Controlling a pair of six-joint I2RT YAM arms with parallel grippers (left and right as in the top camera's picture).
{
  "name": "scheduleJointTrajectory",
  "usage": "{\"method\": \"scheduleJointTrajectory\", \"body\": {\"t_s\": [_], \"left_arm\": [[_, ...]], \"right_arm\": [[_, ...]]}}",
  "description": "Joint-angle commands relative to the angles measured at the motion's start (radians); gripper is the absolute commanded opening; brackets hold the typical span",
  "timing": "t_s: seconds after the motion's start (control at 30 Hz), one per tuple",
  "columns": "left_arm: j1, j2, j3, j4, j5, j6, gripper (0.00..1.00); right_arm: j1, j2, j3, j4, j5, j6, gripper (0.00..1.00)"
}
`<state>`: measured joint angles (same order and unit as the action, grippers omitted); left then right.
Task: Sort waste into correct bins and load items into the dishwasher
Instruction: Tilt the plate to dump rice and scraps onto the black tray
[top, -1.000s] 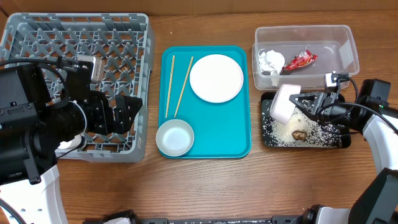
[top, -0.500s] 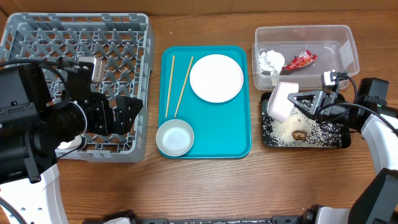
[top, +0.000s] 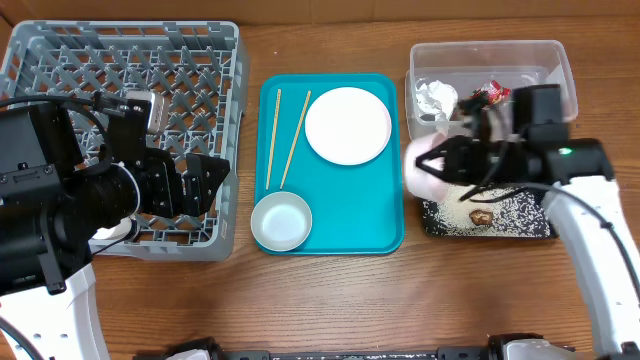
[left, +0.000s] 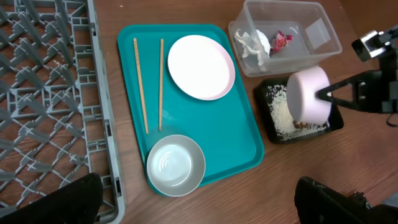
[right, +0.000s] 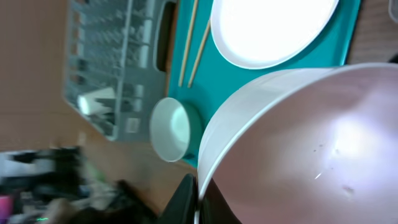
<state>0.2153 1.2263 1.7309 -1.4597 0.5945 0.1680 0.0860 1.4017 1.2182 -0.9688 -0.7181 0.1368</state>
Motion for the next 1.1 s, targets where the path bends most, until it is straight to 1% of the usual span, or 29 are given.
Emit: {"method": "scheduleJointTrajectory", "body": {"t_s": [0.0,0.1,0.27,0.43,0.5,0.57,0.63,0.7,0.73,0.77,0.8,0.83,0.87,0.9,0.93,0.97,1.0,1.03,1.07], "left_arm": [[-0.006,0.002,0.020,-0.006,0.001,0.010,1.00],[-0.006,0.002,0.020,-0.011,0.000,0.010,1.00],[-0.006,0.002,0.020,-0.011,0.001,0.010,1.00],[-0.006,0.002,0.020,-0.011,0.001,0.010,1.00],[-0.006,0.002,0.020,-0.011,0.001,0.010,1.00],[-0.006,0.002,0.020,-0.011,0.001,0.007,1.00],[-0.006,0.002,0.020,-0.011,0.001,0.006,1.00],[-0.006,0.002,0.020,-0.011,0.001,0.006,1.00],[-0.006,0.002,0.020,-0.012,0.001,0.007,1.00],[-0.006,0.002,0.020,-0.012,0.001,0.007,1.00],[-0.006,0.002,0.020,-0.012,0.001,0.007,1.00],[-0.006,0.002,0.020,-0.011,0.002,0.006,1.00],[-0.006,0.002,0.020,-0.011,0.001,0.003,1.00],[-0.006,0.002,0.020,-0.011,0.001,-0.002,1.00],[-0.006,0.002,0.020,-0.011,0.001,-0.007,1.00],[-0.006,0.002,0.020,-0.010,0.001,-0.009,1.00],[-0.006,0.002,0.020,-0.010,0.001,-0.009,1.00],[-0.006,0.002,0.020,-0.011,0.001,-0.011,1.00],[-0.006,0.002,0.020,-0.011,0.001,-0.014,1.00]], "right_arm": [[0.034,-0.008,0.018,0.011,0.224,0.060,0.04],[0.004,-0.008,0.018,0.034,0.187,0.107,0.04],[-0.108,-0.006,0.016,0.046,-0.005,0.093,0.04],[-0.285,0.003,-0.028,0.031,-0.428,-0.107,0.04],[-0.348,0.008,-0.050,0.012,-0.507,-0.171,0.04],[-0.407,0.014,-0.084,0.020,-0.535,-0.207,0.04],[-0.453,0.029,-0.125,0.032,-0.647,-0.220,0.04],[-0.472,0.042,-0.162,0.032,-0.779,-0.269,0.04],[-0.475,0.048,-0.177,0.045,-0.778,-0.271,0.04],[-0.476,0.060,-0.182,0.051,-0.731,-0.212,0.04],[-0.476,0.073,-0.182,0.035,-0.705,-0.095,0.04],[-0.475,0.085,-0.184,0.010,-0.766,-0.070,0.04],[-0.467,0.089,-0.184,0.021,-0.855,-0.172,0.04],[-0.459,0.089,-0.182,0.032,-0.835,-0.238,0.04],[-0.457,0.089,-0.182,0.066,-0.746,-0.217,0.04],[-0.457,0.093,-0.183,0.071,-0.715,-0.134,0.04],[-0.456,0.094,-0.183,0.069,-0.744,-0.117,0.04],[-0.454,0.092,-0.183,0.071,-0.798,-0.161,0.04],[-0.452,0.089,-0.183,0.077,-0.808,-0.217,0.04]]}}
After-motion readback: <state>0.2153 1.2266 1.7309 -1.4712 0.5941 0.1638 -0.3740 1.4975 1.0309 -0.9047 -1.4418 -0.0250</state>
